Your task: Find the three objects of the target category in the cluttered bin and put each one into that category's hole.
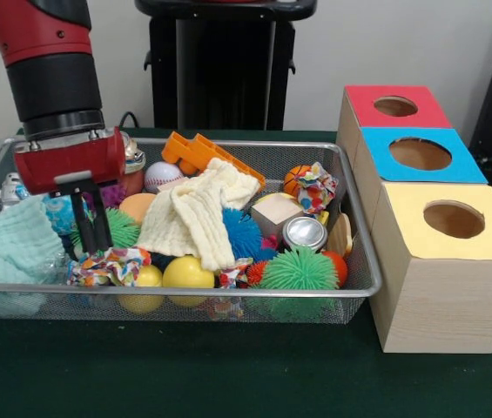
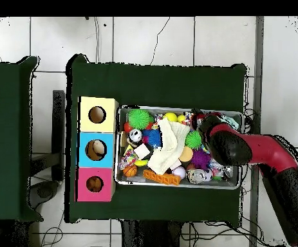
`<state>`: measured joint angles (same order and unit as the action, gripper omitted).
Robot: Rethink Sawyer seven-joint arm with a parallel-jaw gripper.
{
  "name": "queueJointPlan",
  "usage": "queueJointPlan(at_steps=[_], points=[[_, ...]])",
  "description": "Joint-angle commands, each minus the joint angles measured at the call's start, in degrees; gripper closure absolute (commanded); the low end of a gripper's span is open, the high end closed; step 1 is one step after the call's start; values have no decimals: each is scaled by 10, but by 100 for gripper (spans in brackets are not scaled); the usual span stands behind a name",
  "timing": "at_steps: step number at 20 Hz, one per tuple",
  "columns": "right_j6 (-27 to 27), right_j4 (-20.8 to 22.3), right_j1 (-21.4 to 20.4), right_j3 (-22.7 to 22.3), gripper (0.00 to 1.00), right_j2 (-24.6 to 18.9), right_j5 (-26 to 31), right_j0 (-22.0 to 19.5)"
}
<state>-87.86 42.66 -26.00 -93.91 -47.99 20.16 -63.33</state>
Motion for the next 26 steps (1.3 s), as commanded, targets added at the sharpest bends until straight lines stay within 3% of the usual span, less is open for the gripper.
queueJointPlan(at_steps=[1,5,8,12,21,26], points=[[133,32,-8,49,100,7,86,13],[99,83,-68,17,100,42,43,31],[88,102,-87,1,100,50,31,36],[78,117,-97,-18,100,50,16,29],[6,186,-107,-14,100,108,-39,70],[25,194,-83,1,100,105,-47,58]])
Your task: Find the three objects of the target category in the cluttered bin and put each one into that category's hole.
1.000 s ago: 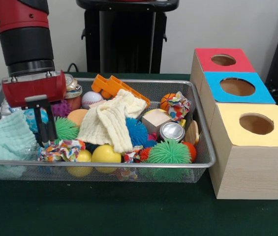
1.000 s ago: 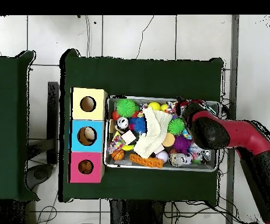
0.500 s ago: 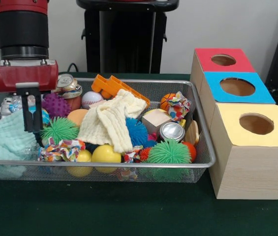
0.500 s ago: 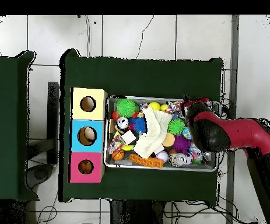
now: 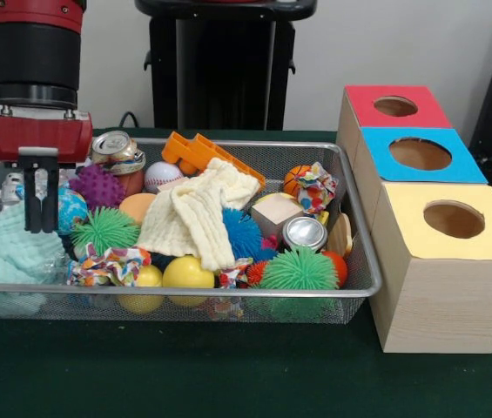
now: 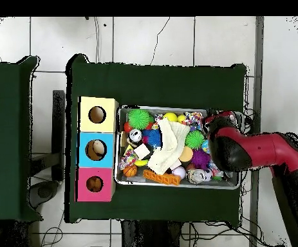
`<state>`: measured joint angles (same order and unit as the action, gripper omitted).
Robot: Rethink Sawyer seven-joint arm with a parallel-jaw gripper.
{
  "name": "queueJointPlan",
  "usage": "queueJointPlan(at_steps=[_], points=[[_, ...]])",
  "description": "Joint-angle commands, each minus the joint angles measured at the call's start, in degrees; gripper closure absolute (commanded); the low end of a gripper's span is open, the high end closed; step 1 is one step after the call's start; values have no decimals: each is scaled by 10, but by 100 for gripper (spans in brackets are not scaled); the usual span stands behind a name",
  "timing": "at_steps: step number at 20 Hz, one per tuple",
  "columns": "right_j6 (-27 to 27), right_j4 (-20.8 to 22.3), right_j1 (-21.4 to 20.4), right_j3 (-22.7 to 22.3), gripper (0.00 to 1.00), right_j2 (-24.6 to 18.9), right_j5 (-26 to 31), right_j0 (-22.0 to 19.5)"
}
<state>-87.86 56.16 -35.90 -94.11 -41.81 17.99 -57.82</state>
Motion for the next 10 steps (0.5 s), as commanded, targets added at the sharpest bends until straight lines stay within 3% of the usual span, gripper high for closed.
queueJointPlan(at_steps=[1,10], points=[[40,59,26,8,100,34,-25,-6],[117,62,99,35,100,-19,-16,-70]])
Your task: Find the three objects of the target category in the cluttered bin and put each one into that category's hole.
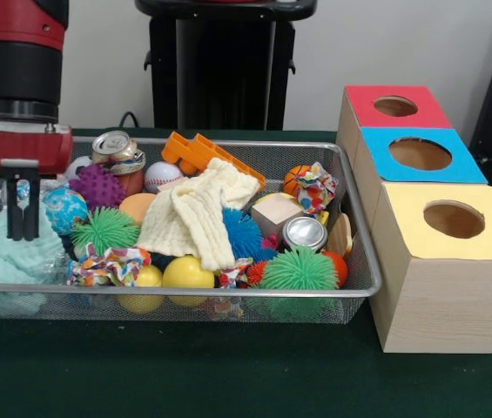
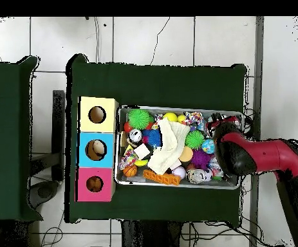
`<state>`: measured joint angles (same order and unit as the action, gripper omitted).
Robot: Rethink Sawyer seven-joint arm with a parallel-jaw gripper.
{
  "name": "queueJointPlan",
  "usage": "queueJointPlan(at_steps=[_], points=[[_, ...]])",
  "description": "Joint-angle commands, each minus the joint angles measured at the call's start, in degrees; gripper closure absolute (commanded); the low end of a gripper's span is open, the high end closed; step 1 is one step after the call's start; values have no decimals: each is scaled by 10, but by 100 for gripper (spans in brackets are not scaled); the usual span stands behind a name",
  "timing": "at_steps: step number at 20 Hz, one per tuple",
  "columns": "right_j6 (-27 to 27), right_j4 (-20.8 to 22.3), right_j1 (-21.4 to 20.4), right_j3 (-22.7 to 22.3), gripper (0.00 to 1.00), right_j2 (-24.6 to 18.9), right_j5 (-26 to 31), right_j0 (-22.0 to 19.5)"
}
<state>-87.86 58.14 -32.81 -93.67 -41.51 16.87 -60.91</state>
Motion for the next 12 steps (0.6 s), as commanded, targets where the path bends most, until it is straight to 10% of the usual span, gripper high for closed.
queueJointPlan(at_steps=[1,12], points=[[137,40,80,36,100,-34,1,-50],[233,48,204,95,100,-86,27,-103]])
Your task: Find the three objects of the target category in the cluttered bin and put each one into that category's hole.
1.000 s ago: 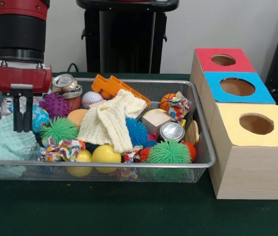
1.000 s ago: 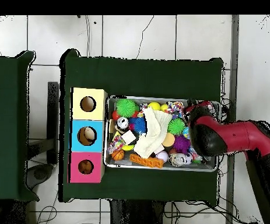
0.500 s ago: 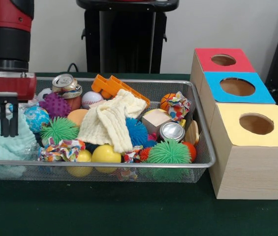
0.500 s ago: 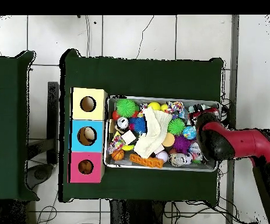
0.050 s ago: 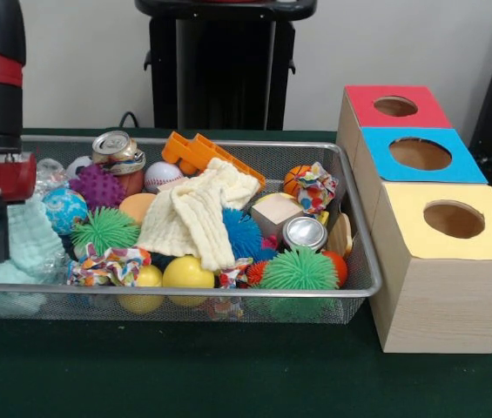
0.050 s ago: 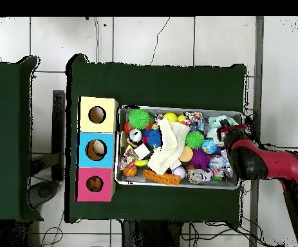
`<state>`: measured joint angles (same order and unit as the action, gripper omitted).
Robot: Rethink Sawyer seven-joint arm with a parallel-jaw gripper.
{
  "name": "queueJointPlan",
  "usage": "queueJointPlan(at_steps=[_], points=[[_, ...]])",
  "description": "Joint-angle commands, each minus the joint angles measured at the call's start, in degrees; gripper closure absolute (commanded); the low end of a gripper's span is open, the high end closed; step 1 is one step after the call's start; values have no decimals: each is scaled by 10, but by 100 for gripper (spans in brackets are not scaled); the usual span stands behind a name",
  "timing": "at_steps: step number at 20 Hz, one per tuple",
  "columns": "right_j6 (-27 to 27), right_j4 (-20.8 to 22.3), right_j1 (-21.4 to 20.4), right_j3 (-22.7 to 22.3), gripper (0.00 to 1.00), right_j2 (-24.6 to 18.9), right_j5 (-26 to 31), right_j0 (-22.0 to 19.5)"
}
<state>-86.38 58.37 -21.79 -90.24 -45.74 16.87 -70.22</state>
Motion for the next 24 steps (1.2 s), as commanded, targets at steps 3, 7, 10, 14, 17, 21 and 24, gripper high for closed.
queueJointPlan(at_steps=[3,7,10,14,17,21,24], points=[[217,65,133,73,100,-39,9,-17],[237,68,182,97,100,-34,15,-24],[259,51,211,116,100,-24,49,-27],[302,25,243,108,100,-11,90,-58],[257,25,214,73,100,22,89,-57],[211,17,173,43,100,57,101,-43],[197,10,155,32,100,72,117,-36]])
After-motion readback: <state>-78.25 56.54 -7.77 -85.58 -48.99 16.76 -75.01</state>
